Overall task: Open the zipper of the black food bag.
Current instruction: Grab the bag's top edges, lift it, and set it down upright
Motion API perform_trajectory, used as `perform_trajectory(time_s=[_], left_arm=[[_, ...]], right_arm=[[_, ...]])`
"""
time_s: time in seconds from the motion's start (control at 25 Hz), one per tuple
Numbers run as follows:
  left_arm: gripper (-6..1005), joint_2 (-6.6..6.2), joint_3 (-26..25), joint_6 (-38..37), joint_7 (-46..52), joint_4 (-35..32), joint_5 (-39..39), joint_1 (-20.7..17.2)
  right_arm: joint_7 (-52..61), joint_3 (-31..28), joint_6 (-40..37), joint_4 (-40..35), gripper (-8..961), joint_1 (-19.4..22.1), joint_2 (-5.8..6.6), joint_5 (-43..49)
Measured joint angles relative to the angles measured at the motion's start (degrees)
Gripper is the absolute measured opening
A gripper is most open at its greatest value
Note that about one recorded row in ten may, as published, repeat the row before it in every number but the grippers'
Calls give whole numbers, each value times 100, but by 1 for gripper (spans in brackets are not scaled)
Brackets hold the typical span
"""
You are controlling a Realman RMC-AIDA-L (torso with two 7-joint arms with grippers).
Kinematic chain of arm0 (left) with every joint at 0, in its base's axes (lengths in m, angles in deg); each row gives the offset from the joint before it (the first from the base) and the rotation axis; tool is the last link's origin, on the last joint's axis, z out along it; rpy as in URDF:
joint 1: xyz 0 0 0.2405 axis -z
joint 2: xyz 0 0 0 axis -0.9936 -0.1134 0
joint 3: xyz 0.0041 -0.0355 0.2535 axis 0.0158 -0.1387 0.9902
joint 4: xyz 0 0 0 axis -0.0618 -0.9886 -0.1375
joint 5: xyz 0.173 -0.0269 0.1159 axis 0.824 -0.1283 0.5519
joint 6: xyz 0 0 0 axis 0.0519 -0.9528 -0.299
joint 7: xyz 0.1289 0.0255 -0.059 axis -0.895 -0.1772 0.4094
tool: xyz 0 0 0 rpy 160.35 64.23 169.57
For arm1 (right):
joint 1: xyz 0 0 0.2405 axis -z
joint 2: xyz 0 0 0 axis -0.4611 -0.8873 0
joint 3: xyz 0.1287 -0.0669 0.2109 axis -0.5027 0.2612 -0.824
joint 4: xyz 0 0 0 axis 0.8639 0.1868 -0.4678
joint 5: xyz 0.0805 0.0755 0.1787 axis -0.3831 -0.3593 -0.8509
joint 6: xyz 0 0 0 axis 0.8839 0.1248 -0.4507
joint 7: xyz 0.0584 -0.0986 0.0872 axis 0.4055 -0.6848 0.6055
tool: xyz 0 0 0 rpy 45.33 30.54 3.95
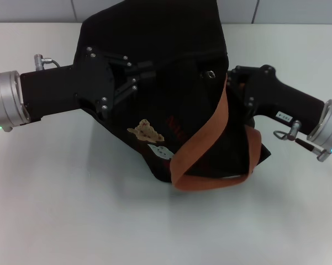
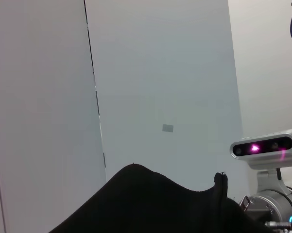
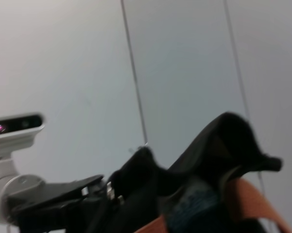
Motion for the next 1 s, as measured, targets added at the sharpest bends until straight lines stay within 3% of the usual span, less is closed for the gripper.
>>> perform_trajectory(time_s=[0.2,0.4,0.64,0.84,1.0], left_arm=[[92,0,-23,0,1,0,1,1],[92,0,-96,-29,24,0,-1,3],[92,7,-123,-123,84,34,-30,29],[92,9,-123,-125,88,105,-51,81],[92,10,-123,-119,89,207,-54,143]], right_arm=[[-266,32,-12,-31,32,104,17,-193],[-922,59,-15,-129,94,296,29,-180],[-2393,73,-63,-54,300,487,12,-167],[-3501,3,-23,236,406,449,3,-201],[-4497,-5,-20,511,406,386,-7,-354]])
